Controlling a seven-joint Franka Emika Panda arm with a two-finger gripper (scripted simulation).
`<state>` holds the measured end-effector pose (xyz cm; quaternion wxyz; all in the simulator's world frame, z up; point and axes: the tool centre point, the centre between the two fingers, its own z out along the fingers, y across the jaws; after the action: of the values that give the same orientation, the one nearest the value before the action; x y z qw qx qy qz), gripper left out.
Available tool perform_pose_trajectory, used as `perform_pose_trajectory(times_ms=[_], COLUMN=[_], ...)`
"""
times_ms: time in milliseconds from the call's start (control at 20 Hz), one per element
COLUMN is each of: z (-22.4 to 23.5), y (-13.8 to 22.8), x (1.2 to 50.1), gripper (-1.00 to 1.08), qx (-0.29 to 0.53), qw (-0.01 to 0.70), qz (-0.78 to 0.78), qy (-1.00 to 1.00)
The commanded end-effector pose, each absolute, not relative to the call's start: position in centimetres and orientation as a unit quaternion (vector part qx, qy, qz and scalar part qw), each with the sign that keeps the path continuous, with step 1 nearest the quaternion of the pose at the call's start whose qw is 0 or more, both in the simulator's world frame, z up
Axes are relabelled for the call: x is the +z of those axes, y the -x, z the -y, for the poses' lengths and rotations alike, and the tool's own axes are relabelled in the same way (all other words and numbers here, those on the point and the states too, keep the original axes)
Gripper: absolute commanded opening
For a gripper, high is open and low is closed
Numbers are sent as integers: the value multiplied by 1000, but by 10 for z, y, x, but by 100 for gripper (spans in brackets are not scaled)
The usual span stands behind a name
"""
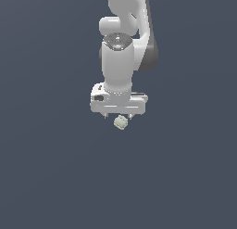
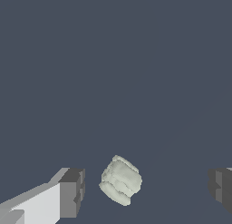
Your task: Pick up the object and move it to a goal position.
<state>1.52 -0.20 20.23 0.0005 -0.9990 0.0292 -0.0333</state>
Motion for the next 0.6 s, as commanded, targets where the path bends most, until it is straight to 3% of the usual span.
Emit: perform_pose_trajectory(times_ms=[0, 550], z=[1, -8], y=[-12, 17], x=[196, 150], gripper=[100, 100], qx=[-31, -18], qw=[1, 5], qz=[-45, -164], qy=[999, 986])
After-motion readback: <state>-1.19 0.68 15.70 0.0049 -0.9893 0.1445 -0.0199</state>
